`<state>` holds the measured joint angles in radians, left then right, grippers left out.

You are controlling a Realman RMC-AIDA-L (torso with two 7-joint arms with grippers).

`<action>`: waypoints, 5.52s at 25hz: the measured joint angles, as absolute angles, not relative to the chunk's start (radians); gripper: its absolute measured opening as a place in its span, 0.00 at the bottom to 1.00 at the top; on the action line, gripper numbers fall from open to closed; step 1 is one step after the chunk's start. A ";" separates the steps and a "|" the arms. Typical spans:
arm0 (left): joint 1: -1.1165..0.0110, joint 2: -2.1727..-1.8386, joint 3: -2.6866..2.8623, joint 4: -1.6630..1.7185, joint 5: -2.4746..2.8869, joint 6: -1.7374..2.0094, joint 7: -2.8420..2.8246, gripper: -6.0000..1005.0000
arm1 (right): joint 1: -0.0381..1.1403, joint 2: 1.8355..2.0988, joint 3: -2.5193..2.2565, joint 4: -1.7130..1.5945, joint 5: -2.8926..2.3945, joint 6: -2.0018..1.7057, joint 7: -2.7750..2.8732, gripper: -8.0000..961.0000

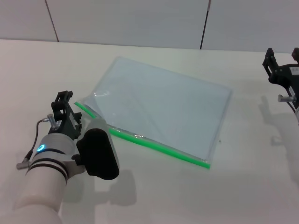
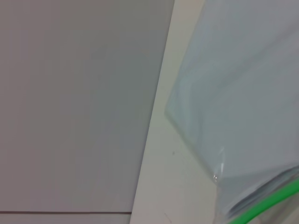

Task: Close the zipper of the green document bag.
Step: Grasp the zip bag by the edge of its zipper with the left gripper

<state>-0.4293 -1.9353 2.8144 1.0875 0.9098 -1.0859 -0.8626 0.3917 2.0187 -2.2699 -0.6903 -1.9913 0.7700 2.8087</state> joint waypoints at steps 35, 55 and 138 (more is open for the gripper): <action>-0.471 -1.966 2.786 0.978 0.908 -1.040 -0.891 0.56 | 0.390 2.020 -2.272 -0.693 -1.991 0.768 2.809 0.71; -0.499 -1.971 2.784 0.953 0.912 -0.995 -0.904 0.56 | 0.390 2.020 -2.275 -0.695 -1.988 0.768 2.809 0.71; -0.564 -2.028 2.786 0.816 0.908 -0.875 -0.832 0.38 | 0.390 2.022 -2.293 -0.728 -1.993 0.769 2.746 0.71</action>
<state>-0.5641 -2.0279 2.7856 0.8159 0.9077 -0.8748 -0.8324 0.3896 2.0218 -2.2928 -0.7275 -1.9927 0.7686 2.7462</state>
